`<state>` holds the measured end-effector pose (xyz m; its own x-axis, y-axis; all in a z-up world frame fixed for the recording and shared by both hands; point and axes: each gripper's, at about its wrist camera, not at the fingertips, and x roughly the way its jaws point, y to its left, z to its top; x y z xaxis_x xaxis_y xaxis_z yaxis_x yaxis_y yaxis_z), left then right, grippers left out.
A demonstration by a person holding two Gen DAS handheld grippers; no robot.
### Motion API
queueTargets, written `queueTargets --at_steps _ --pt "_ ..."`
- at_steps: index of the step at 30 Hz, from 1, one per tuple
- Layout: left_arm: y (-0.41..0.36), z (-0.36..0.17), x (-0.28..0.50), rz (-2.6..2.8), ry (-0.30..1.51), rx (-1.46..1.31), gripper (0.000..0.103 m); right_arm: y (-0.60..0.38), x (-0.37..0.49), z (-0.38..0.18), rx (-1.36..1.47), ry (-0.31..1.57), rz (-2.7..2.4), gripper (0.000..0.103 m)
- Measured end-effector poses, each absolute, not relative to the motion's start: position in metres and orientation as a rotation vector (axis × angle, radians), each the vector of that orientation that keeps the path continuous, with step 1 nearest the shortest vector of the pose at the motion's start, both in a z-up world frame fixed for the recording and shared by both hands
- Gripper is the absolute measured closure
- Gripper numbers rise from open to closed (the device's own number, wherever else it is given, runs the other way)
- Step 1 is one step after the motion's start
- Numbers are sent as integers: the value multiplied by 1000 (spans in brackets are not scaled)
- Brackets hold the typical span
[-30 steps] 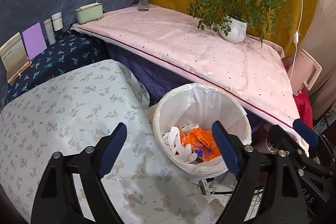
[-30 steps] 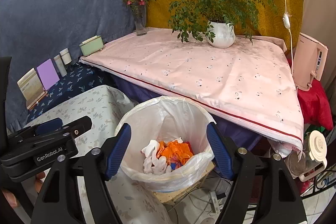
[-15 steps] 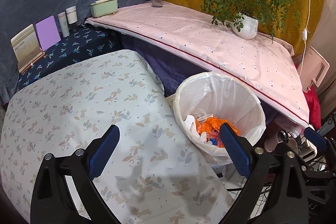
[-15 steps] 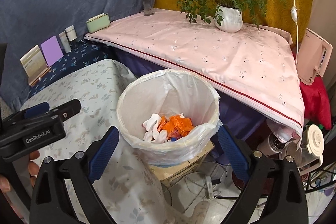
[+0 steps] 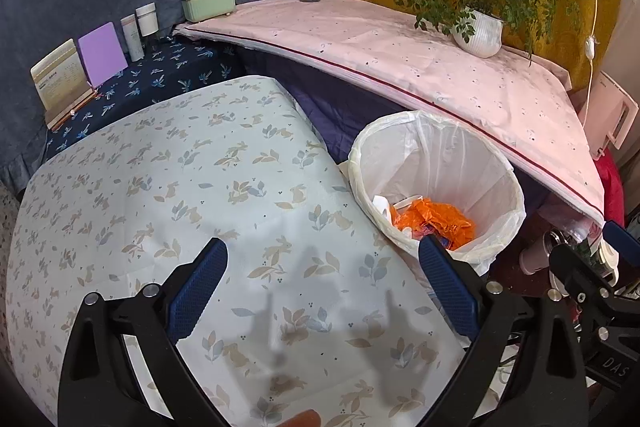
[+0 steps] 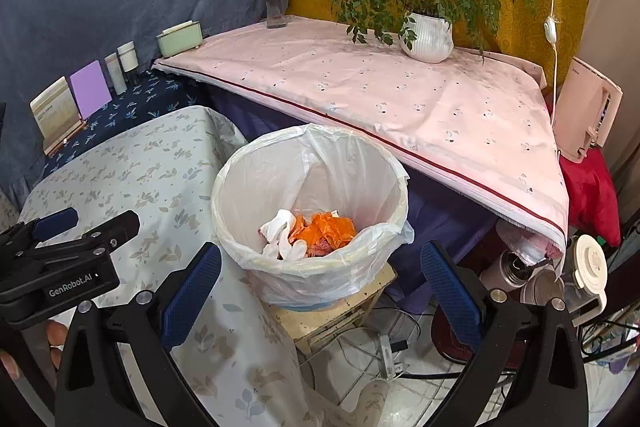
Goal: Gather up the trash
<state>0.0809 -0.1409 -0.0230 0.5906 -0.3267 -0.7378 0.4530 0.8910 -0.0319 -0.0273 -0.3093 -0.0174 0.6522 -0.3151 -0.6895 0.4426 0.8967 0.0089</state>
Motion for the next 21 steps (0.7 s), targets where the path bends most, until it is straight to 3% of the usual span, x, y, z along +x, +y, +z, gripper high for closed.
queueTargets --at_steps 21 --pt "-148 -26 66 -452 809 197 11 -308 -37 -24 176 758 -451 7"
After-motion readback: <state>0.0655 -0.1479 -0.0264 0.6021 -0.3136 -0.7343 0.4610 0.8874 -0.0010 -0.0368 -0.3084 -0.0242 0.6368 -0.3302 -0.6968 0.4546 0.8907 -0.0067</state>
